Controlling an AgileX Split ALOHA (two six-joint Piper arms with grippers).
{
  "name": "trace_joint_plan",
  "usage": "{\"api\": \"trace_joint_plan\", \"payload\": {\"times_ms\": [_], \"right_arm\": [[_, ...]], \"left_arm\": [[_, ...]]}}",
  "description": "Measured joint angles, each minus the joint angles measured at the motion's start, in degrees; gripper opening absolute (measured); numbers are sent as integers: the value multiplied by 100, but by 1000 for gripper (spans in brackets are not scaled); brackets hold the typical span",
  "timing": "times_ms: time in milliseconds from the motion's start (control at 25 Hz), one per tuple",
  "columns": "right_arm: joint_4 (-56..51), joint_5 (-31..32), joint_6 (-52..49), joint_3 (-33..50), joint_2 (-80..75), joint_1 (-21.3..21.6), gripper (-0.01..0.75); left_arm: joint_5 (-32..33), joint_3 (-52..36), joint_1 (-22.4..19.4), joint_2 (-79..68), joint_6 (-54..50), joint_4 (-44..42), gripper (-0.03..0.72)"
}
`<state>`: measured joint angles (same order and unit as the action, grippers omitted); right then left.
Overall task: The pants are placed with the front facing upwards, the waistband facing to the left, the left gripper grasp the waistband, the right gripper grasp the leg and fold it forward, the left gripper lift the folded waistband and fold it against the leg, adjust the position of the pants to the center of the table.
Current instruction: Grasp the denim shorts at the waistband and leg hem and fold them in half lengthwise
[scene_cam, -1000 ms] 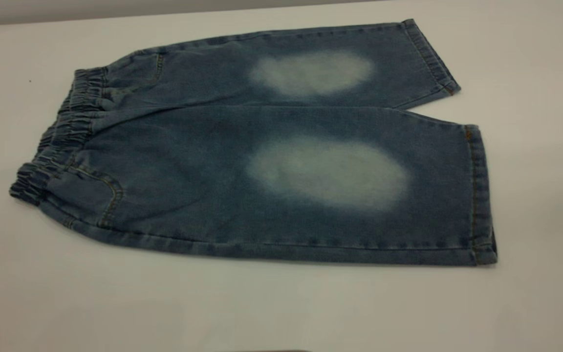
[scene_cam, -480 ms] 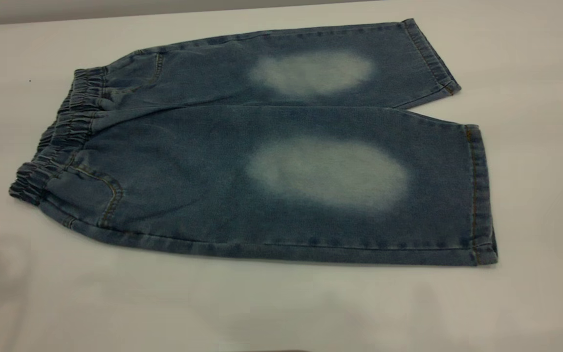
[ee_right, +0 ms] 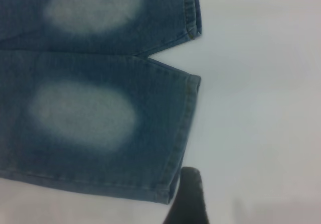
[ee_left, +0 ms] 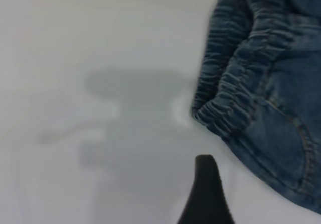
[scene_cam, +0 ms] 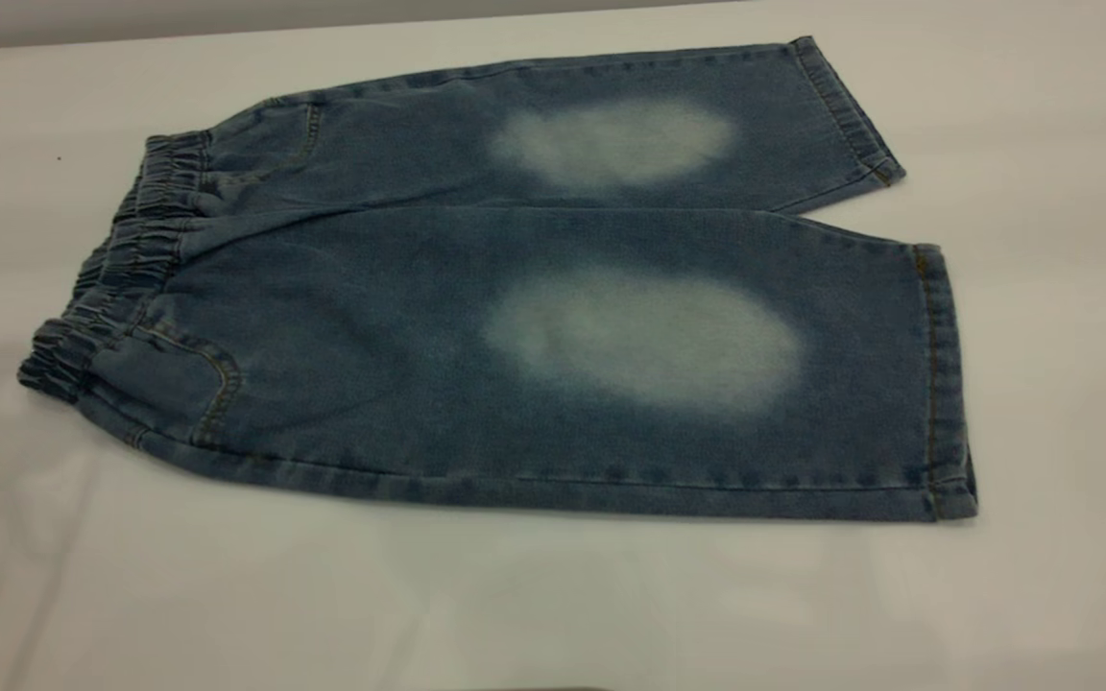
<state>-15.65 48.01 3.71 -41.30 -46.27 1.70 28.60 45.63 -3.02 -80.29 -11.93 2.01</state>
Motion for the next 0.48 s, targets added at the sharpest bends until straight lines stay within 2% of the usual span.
{"api": "trace_joint_plan", "payload": {"times_ms": [320,480], "right_arm": [[-5,-8,19,0,0,0,528],[-5,-8,42,-5,0,0,528]], "left_arm": [[-506,6,0,-1393,-10,23,493],[-1025,25,0,-1983,-12,69,493]]}}
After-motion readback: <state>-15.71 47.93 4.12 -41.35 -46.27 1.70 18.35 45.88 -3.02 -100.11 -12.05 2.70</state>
